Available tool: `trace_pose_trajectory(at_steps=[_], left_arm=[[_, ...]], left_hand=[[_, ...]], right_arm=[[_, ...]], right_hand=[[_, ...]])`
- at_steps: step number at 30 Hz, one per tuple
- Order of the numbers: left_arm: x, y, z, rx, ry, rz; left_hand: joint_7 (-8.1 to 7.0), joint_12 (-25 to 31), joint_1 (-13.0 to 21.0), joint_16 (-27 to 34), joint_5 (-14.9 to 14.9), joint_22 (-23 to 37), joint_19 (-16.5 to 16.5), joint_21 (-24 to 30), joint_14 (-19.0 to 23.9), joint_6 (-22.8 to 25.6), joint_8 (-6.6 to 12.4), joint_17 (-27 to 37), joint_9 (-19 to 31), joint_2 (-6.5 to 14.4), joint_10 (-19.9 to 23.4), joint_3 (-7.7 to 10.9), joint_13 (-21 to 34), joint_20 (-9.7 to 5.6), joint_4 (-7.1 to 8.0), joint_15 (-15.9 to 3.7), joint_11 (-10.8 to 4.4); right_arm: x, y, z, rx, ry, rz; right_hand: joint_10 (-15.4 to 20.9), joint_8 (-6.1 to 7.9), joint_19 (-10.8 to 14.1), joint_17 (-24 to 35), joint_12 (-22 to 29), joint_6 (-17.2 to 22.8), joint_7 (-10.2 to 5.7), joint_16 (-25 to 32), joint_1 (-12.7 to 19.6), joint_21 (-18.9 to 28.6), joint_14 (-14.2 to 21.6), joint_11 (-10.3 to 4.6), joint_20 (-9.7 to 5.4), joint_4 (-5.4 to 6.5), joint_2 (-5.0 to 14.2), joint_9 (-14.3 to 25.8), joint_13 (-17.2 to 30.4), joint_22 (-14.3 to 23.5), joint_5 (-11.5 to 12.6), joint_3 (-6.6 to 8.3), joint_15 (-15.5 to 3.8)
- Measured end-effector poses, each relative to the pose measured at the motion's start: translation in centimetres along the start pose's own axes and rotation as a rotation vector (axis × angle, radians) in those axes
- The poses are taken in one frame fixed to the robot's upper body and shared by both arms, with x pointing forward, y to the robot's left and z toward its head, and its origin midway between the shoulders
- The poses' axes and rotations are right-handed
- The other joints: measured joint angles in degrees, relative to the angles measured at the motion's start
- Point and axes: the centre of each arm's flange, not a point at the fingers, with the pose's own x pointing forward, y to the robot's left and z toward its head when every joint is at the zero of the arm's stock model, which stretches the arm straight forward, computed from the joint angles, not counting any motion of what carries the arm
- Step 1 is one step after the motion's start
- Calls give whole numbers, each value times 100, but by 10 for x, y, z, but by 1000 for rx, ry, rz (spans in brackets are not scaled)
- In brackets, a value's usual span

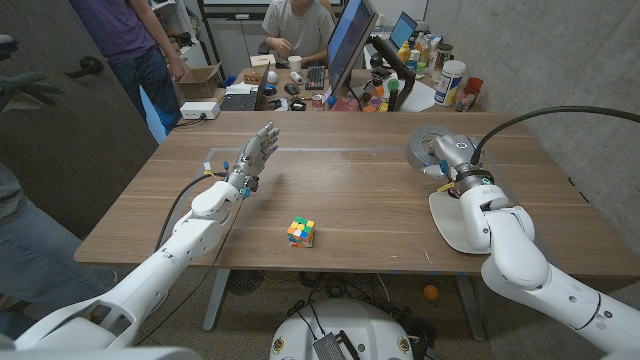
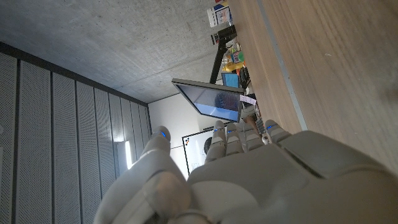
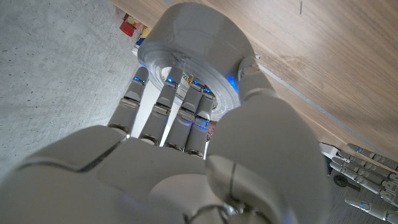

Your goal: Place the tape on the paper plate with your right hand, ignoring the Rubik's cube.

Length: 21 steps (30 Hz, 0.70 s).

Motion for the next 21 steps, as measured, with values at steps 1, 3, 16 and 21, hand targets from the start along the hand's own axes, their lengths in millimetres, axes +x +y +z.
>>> trace_pose_trajectory(at_steps=[1,3,16,21], left_arm=[[0,0,0,1,0,-1],[0,0,0,2,2,-3],[2,0,0,7,7,-10],[3,0,0,10,10,-13]], left_hand=[[0,0,0,0,0,0,0,0,0,0,0,0,0,0,0,0,0,0,0,0,0],[0,0,0,0,0,0,0,0,0,0,0,0,0,0,0,0,0,0,0,0,0],[0,0,23,0,0,0,0,0,0,0,0,0,0,23,0,23,0,0,-23,0,0],[0,0,23,0,0,0,0,0,0,0,0,0,0,23,0,23,0,0,-23,0,0]], right_arm=[[-1,0,-1,1,4,2],[-3,1,-2,2,11,5],[-17,7,-12,11,59,33],[-22,10,-16,15,80,41]], right_hand=[[8,-4,0,0,0,0,0,-20,0,-19,0,7,0,0,0,0,-3,0,-2,0,0],[14,-5,0,0,0,1,-1,-20,0,-19,0,2,0,4,0,1,-3,0,-4,-14,0],[16,17,72,-27,0,20,-19,-63,1,-19,20,1,-9,14,-1,-13,11,0,-13,-45,-21],[16,17,72,-15,0,20,-19,-63,1,-42,20,2,-9,14,-1,-23,11,0,3,-46,-21]])
